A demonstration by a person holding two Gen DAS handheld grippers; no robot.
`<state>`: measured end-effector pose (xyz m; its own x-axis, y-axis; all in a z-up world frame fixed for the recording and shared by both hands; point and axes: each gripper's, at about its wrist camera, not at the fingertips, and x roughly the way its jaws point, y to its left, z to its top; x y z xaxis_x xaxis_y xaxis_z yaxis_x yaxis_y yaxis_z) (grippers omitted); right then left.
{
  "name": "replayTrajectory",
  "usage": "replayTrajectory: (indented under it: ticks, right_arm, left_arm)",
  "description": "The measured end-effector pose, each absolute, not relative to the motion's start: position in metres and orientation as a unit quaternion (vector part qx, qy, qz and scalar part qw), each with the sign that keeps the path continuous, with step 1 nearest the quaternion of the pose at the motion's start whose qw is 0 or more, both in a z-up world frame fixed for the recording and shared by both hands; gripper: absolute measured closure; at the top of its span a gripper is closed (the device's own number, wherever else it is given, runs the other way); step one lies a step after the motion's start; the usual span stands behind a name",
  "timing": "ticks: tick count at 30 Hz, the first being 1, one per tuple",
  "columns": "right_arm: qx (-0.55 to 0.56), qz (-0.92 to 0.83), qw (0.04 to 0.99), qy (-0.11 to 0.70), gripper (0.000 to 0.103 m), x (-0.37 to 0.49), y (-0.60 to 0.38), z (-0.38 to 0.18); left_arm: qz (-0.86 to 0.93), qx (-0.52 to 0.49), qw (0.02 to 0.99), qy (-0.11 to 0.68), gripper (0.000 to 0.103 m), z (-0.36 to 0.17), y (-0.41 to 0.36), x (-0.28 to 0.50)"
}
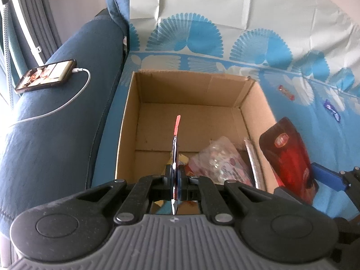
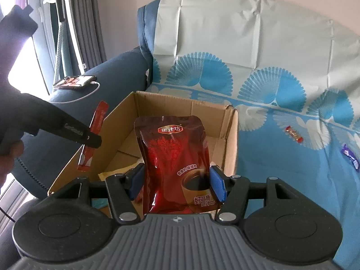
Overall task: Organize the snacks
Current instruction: 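Carry the red stick and red coffee pouch over the cardboard box with both tools, then open both tools to drop the red stick and coffee pouch into the box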
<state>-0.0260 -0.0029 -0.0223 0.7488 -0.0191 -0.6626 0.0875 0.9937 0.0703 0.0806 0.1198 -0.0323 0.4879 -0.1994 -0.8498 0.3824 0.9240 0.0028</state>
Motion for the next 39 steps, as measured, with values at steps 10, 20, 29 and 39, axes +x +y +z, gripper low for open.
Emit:
replayTrajectory:
  ticks: [10, 20, 29, 39]
  right_arm:
    - [0.049, -0.036, 0.924, 0.379, 0.039, 0.007, -0.011, -0.049]
    - [-0.009, -0.030, 0.932, 0.361, 0.013, 0.017, -0.003, -0.051]
    - [0.021, -0.034, 0.929, 0.368, 0.010, -0.013, -0.004, -0.034]
    - [0.066, -0.024, 0.929, 0.363, 0.008, -0.071, 0.010, -0.009]
  left_arm:
    - [-0.159, 0.114, 0.838, 0.509, 0.100, -0.077, 0.113, 0.116]
    - [-0.139, 0.092, 0.849, 0.501, 0.000, -0.080, 0.120, 0.122]
    - [-0.142, 0.108, 0.849, 0.497, 0.000, -0.059, 0.130, 0.082]
    - [-0.149, 0.140, 0.851, 0.484, 0.000, -0.038, 0.137, 0.008]
